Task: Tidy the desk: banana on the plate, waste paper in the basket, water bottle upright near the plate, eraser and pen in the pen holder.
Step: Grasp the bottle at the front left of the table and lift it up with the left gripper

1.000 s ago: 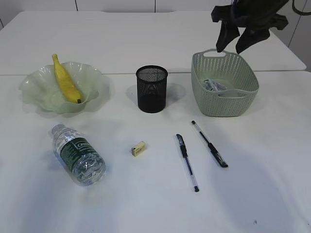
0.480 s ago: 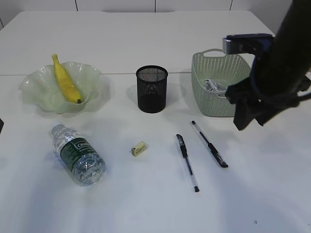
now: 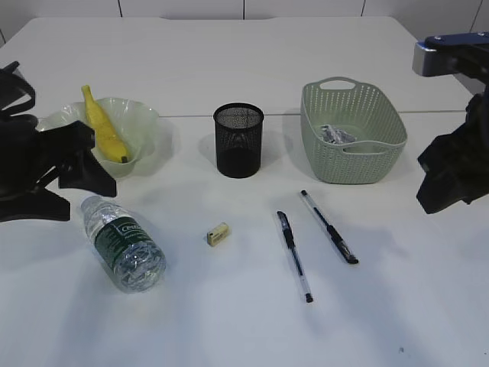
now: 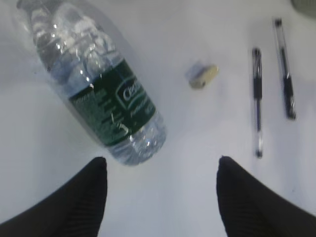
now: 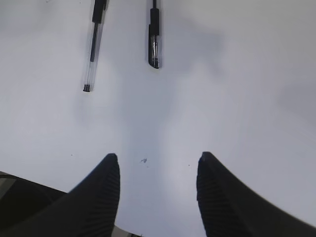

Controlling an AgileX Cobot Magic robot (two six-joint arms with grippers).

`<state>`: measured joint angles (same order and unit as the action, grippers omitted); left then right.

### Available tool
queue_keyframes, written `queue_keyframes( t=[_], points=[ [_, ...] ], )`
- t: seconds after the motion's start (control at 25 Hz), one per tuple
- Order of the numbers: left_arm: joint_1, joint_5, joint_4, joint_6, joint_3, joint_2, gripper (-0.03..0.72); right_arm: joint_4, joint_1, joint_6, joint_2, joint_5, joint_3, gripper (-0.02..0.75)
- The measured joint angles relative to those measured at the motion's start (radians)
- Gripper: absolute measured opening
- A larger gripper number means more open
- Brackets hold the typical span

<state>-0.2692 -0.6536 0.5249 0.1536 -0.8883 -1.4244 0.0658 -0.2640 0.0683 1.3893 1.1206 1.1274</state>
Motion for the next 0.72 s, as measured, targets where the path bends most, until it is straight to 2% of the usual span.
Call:
queue_keyframes(
  t=[0.16, 0.32, 0.48, 0.72],
  points=[
    [0.000, 0.133, 0.025, 0.138, 0.000, -0.053, 0.496, -0.001, 0.000, 0.000, -0.012, 0.000, 0.000, 0.375],
    [0.000, 0.166, 0.031, 0.252, 0.000, -0.134, 0.519, -0.001, 0.000, 0.000, -0.012, 0.002, 0.000, 0.375],
    [0.000, 0.184, 0.033, 0.272, 0.000, -0.205, 0.585, -0.001, 0.000, 0.000, -0.012, 0.004, 0.000, 0.375],
    [0.000, 0.276, 0.033, 0.313, 0.000, -0.220, 0.599, -0.001, 0.000, 0.000, -0.012, 0.005, 0.000, 0.375]
  ],
)
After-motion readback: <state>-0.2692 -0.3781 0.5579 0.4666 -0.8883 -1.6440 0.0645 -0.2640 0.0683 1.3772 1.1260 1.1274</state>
